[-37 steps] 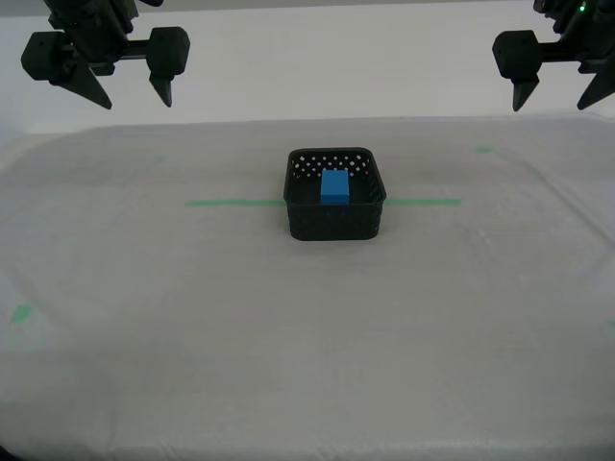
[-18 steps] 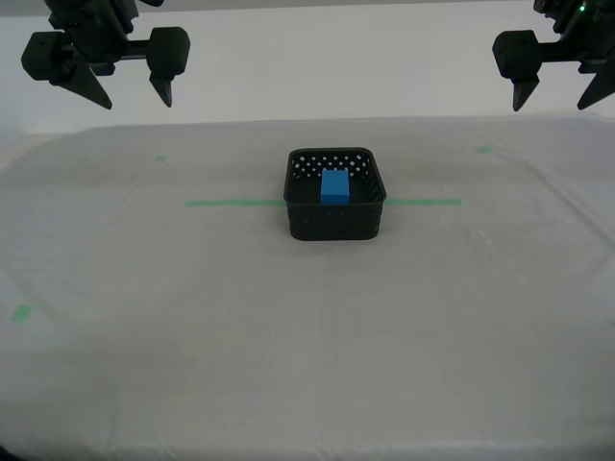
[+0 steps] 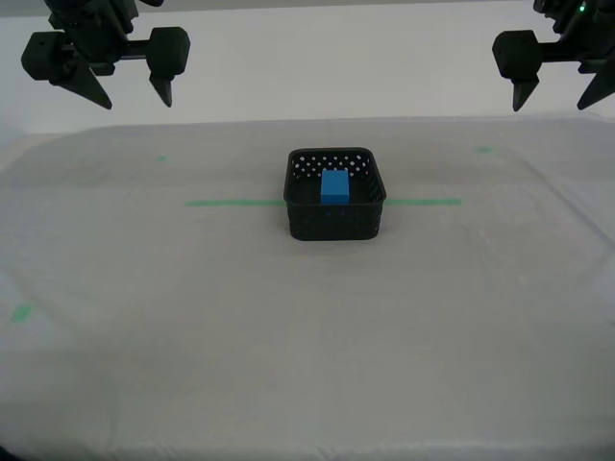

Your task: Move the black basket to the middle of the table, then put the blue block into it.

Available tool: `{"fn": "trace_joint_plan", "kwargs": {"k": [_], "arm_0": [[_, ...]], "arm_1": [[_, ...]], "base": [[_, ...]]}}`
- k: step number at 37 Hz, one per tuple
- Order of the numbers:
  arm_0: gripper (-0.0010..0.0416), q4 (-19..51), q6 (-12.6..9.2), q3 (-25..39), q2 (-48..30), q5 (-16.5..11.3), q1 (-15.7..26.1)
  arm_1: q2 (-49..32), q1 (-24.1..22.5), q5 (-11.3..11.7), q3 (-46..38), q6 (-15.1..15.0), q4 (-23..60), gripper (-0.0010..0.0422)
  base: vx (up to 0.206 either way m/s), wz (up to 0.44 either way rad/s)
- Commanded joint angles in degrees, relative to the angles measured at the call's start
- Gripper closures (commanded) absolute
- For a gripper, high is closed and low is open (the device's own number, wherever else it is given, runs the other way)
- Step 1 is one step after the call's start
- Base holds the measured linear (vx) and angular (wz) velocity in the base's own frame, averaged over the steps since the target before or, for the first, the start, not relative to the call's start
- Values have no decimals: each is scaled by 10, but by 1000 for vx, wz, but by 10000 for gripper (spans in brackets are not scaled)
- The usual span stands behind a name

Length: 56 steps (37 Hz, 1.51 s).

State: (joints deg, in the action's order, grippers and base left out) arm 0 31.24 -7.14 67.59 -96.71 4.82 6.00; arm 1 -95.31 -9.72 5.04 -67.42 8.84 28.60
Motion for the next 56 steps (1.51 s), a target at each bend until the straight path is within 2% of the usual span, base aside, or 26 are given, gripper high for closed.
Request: {"fn": "trace_joint_plan", "kwargs": {"k": [1,56], "arm_0": [[7,0,1,0,0,2,0],[7,0,1,0,0,2,0]], "arm_1": [[0,0,-1,-1,-2,0,12],[0,0,-1,-1,-2,0,12]], "base": [[0,0],[0,0]]}}
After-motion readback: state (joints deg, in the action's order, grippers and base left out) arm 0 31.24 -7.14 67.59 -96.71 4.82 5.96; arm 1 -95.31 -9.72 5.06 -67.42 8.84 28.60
